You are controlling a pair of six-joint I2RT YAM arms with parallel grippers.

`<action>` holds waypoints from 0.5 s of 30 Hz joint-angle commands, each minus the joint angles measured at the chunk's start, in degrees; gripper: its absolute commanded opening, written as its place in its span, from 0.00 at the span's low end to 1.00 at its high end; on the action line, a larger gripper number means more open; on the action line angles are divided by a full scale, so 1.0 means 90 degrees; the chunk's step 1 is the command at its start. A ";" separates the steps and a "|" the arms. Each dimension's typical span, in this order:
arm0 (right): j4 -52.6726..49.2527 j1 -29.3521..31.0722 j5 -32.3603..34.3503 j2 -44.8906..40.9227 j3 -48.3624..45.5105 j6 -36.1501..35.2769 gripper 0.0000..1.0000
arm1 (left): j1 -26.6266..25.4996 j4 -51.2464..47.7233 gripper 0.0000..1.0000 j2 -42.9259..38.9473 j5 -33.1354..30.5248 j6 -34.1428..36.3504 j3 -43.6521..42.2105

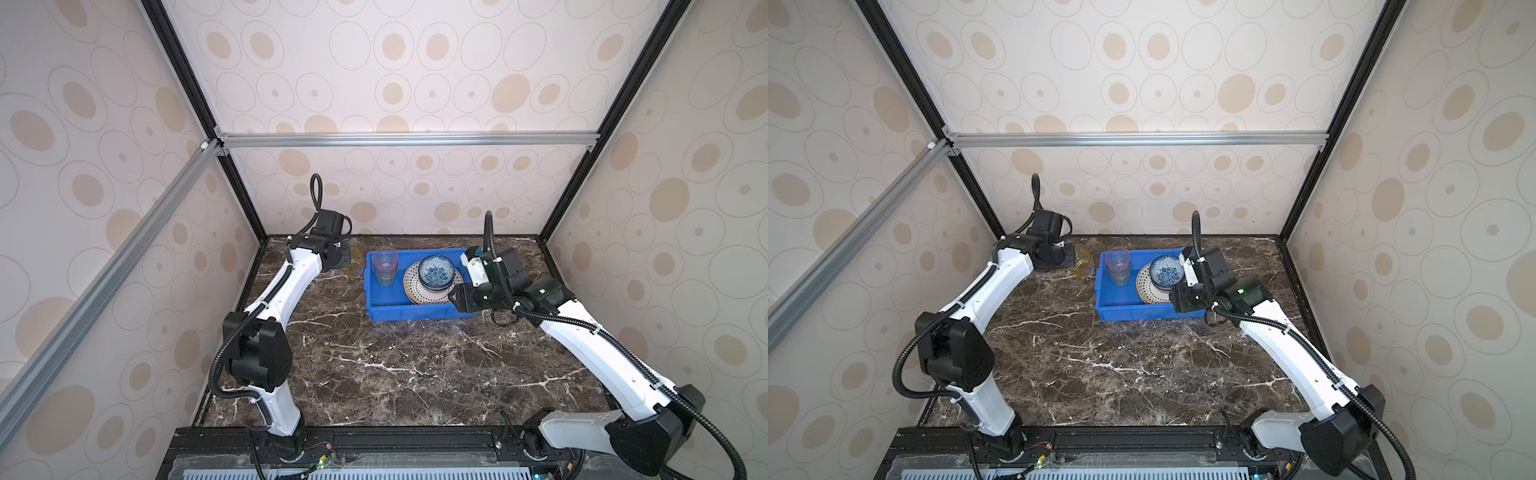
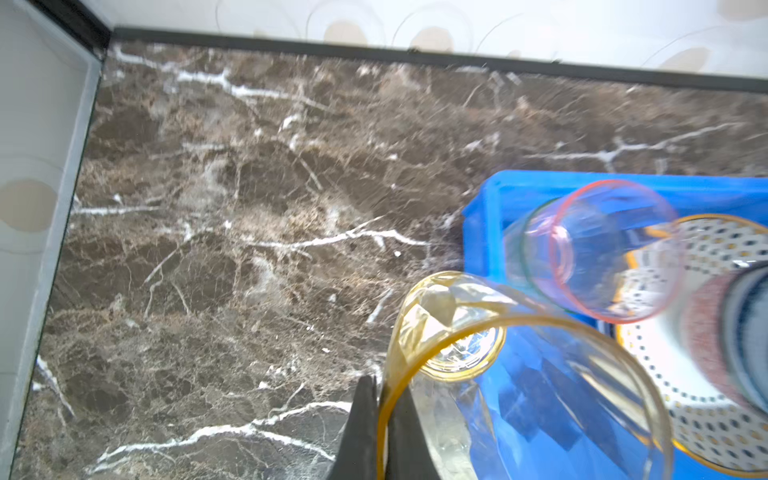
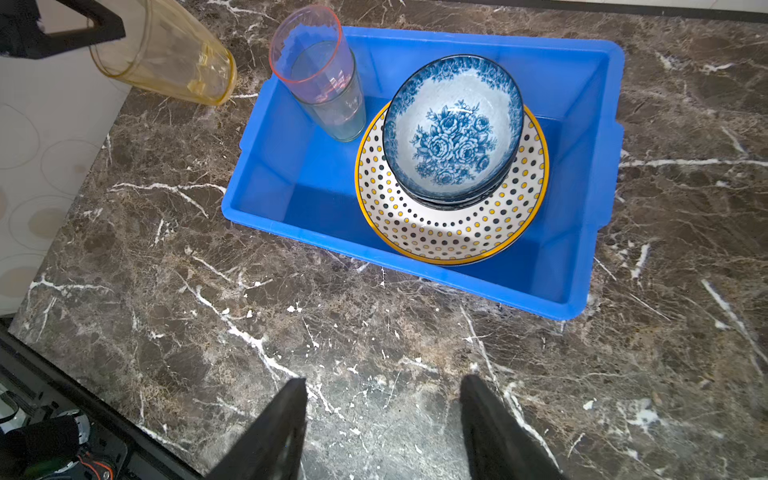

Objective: Place the mixed dishes into the plastic bin
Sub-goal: 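Lift the yellow cup and carry it over the stacked cups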

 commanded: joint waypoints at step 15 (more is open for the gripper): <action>0.0161 0.0042 0.0673 -0.0192 -0.0240 -0.0119 0.62 | -0.0459 -0.0440 0.00 0.0130 -0.0282 0.0144 0.1215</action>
